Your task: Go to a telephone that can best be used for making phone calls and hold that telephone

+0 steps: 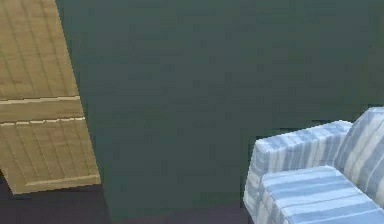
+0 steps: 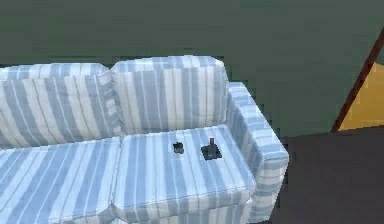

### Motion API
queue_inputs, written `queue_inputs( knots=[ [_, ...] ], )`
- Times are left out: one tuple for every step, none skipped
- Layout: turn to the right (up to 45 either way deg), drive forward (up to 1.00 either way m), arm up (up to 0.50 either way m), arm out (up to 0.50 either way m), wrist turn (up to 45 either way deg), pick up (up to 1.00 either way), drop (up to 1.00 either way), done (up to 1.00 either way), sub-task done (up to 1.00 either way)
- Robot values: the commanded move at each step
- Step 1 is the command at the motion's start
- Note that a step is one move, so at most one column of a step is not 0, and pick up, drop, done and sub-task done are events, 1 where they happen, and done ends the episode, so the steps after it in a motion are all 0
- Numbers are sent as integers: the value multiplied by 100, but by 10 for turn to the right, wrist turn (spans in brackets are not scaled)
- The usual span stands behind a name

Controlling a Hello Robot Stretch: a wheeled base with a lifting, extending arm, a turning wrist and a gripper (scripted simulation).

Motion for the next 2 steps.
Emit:
queue_inputs(
  knots=[
    [450, 0, 0, 0, 0, 0, 0, 0, 0],
    [180, 0, 0, 0, 0, 0, 0, 0, 0]
  ],
)
